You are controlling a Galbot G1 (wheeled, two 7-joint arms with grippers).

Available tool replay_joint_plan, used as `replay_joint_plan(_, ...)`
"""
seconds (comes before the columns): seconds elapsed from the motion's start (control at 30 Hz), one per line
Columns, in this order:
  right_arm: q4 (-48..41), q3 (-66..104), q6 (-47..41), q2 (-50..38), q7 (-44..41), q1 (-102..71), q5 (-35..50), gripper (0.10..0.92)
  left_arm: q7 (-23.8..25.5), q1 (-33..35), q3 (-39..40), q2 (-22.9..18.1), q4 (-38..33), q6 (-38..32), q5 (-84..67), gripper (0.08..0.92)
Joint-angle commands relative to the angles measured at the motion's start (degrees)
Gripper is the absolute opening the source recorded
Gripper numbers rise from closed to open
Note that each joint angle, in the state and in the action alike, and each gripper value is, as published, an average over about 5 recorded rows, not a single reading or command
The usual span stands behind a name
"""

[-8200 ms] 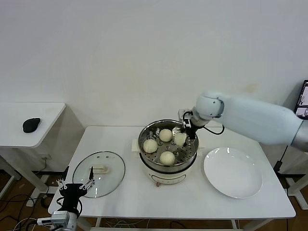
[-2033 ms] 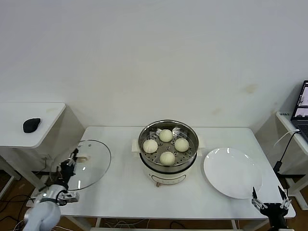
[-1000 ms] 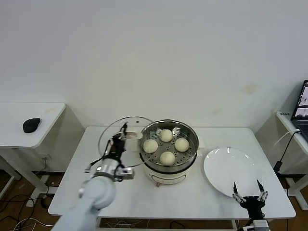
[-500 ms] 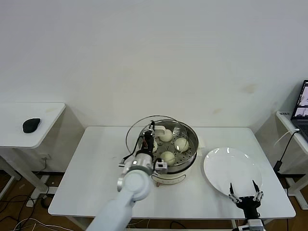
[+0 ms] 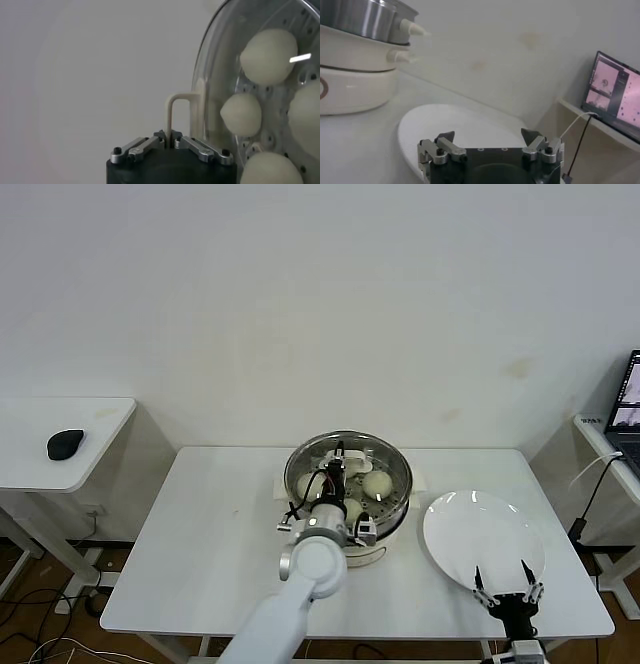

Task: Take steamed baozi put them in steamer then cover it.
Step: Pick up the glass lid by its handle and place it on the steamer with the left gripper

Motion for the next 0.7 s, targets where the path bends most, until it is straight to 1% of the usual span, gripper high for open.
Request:
replay_joint_plan(0.03,-0.6,-0.1,0.1,0.0,0.1,0.1,-0.2,0.823,0.0,-0.4,0.5,-3.2,2.8,0.1,3.0,0.139)
replay_joint_plan(0.7,-1.0,-0.4,0.4,0.1,0.0,-0.2,-0.6,0.823,-0.8,-0.6,-0.6,-3.3,4.6,-0.5,3.0,0.139)
